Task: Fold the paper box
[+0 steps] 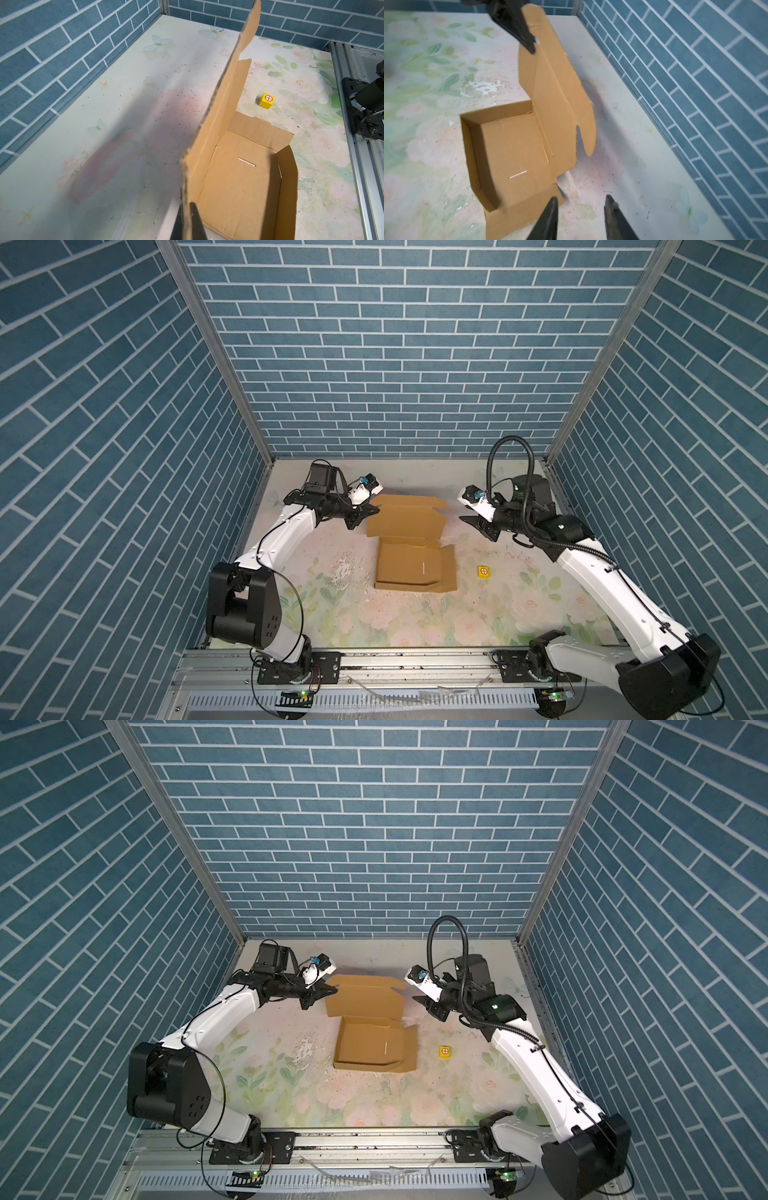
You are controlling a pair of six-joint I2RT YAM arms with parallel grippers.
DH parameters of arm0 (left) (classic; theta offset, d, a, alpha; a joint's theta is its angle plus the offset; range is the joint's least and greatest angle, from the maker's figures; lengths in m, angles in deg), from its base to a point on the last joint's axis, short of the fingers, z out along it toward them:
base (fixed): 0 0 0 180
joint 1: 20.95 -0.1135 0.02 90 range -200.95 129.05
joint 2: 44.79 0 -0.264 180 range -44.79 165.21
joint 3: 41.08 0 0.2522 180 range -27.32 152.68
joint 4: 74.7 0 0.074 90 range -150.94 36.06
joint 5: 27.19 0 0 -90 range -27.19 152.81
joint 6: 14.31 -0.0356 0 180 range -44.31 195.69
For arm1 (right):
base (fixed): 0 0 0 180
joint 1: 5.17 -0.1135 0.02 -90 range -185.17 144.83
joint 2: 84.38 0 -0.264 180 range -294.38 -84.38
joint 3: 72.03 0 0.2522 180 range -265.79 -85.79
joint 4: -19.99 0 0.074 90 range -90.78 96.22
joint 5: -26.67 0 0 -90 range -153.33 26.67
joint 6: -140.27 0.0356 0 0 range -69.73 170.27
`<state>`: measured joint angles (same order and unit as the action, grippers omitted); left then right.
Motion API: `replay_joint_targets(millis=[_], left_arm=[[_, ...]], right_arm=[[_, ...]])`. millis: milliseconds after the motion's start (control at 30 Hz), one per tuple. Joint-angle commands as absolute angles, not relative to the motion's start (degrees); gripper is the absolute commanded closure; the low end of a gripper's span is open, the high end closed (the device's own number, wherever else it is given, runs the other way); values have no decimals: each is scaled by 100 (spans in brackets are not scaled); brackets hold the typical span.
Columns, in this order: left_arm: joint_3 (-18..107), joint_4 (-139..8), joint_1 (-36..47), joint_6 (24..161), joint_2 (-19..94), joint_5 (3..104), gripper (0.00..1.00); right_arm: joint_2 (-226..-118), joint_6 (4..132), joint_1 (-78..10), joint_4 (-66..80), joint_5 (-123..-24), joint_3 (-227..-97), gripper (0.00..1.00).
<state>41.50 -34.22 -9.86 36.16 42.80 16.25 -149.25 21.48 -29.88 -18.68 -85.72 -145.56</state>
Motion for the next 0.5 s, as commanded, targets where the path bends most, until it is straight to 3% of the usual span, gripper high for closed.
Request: replay_joint_targets(millis=[0, 100, 267, 467], left_arm=[[4107, -3303, -1136, 3622, 4139, 1736, 97], [4026, -3419, -1181, 3697, 4113, 1720, 97], [3906, -3713, -1190, 3994, 4125, 1716, 97], [3597, -4451, -1268, 4686, 4126, 2138, 97]], right_arm=[[-14939, 4229, -2936, -687, -7956, -13889, 63], [-15160, 5242, -2921, -139, -7825, -13501, 72], [-15981, 7035, -2907, 630, -7675, -13339, 100], [-16914, 8172, -3031, 1237, -7796, -13404, 100]])
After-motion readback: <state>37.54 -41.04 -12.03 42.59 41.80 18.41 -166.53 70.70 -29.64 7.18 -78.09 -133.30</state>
